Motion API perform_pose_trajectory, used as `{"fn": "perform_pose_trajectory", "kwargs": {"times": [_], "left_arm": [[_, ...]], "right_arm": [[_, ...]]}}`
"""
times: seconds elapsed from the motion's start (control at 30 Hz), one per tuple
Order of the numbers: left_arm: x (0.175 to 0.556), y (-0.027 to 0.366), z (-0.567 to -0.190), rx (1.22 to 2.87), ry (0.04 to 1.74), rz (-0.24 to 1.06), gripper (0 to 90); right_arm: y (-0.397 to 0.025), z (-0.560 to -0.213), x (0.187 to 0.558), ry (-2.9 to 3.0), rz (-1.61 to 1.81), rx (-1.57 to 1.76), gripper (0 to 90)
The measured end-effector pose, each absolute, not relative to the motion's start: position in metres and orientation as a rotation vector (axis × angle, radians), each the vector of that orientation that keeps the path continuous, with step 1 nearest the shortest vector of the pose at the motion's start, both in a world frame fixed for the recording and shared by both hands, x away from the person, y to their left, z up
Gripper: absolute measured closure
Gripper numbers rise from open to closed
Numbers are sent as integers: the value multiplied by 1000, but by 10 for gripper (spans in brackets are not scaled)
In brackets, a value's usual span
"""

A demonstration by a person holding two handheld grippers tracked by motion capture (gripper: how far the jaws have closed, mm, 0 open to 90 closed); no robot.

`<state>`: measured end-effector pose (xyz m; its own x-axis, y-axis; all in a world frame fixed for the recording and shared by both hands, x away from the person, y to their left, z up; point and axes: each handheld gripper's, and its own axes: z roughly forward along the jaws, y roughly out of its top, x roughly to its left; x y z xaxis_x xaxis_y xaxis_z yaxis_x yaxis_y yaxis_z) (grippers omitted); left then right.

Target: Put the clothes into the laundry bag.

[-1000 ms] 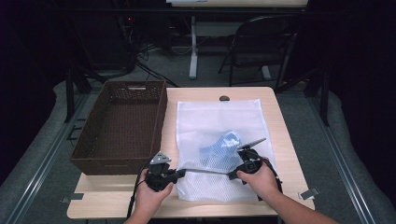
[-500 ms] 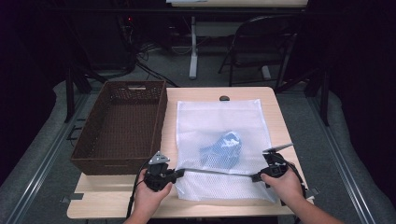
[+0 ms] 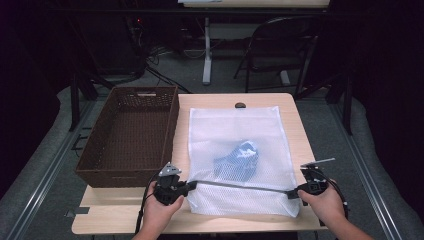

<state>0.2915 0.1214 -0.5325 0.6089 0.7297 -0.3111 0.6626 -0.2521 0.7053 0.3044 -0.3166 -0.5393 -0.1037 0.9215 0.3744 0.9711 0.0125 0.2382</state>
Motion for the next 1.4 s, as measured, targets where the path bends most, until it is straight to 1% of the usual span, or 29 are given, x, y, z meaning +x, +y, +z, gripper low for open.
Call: {"fn": "perform_pose_trajectory", "kwargs": {"times": [0.2,0.7,1.13,1.4], "left_arm": [[291,121,-534,1986,1100,94,845],[288,121,-535,1981,1110,100,831],[285,122,-543,2007,1127,79,770],[282,118,-553,2067,1138,75,723]], "right_arm": [[-329,-538,300,-2140,-664,-2045,864],[-328,-533,301,-2173,-666,-2032,863],[-324,-532,299,-2243,-642,-2001,862],[-325,-536,299,-2262,-637,-1996,861]]}}
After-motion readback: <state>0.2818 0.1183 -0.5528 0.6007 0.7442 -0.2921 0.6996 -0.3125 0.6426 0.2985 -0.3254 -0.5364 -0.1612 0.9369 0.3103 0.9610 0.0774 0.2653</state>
